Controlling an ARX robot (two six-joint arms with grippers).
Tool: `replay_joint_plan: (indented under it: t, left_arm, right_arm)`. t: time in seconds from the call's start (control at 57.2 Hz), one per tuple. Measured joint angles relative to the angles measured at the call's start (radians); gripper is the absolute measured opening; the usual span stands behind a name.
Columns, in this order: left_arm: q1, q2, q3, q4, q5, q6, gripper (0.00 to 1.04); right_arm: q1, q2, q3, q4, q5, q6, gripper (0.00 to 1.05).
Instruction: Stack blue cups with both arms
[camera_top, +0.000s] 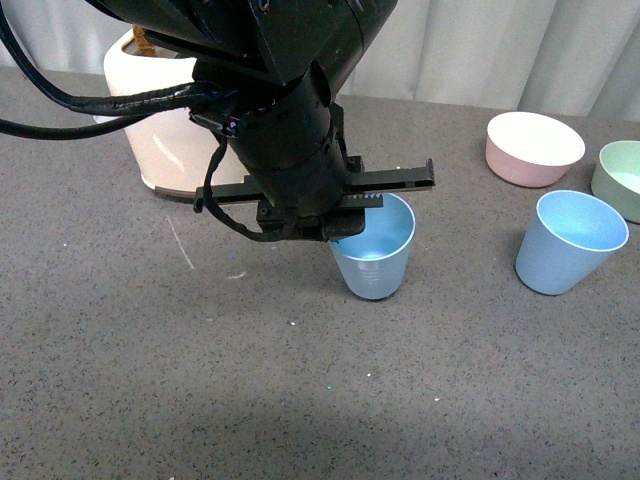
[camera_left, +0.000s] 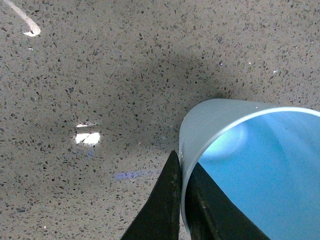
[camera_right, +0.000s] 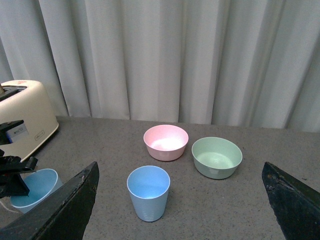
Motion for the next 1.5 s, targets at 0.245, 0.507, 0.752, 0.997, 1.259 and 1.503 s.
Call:
replay_joint_plan:
  t: [0.245, 0.507, 0.752, 0.997, 1.259, 1.503]
  left_arm:
    - [0.000, 0.001, 0.011, -0.013, 0.006, -0.010, 0.22]
    - [0.002, -0.014, 0.008, -0.005, 0.000, -0.027, 0.59]
    - [0.005, -0.140, -0.055, 0.076, -0.082, 0.032, 0.99]
    - [0.039, -0.213, -0.459, 0.921, -0.406, 0.322, 0.72]
    - [0.188, -0.508, -0.871, 1.469, -0.312, 0.451, 0.28]
    - [0.285, -0.696, -1.086, 1.452, -0.206, 0.465, 0.04]
  right_arm:
    - [0.000, 0.000, 0.000, 0.000, 0.000, 0.000, 0.95]
    - [0.000, 0.000, 0.000, 0.000, 0.000, 0.000, 0.95]
    - [0.000, 0.000, 0.000, 0.000, 0.000, 0.000, 0.95]
    - [0.000, 0.000, 0.000, 0.000, 0.000, 0.000, 0.95]
    - [0.000, 0.000, 0.000, 0.000, -0.002, 0.000, 0.95]
    - [0.000, 0.000, 0.000, 0.000, 0.001, 0.000, 0.95]
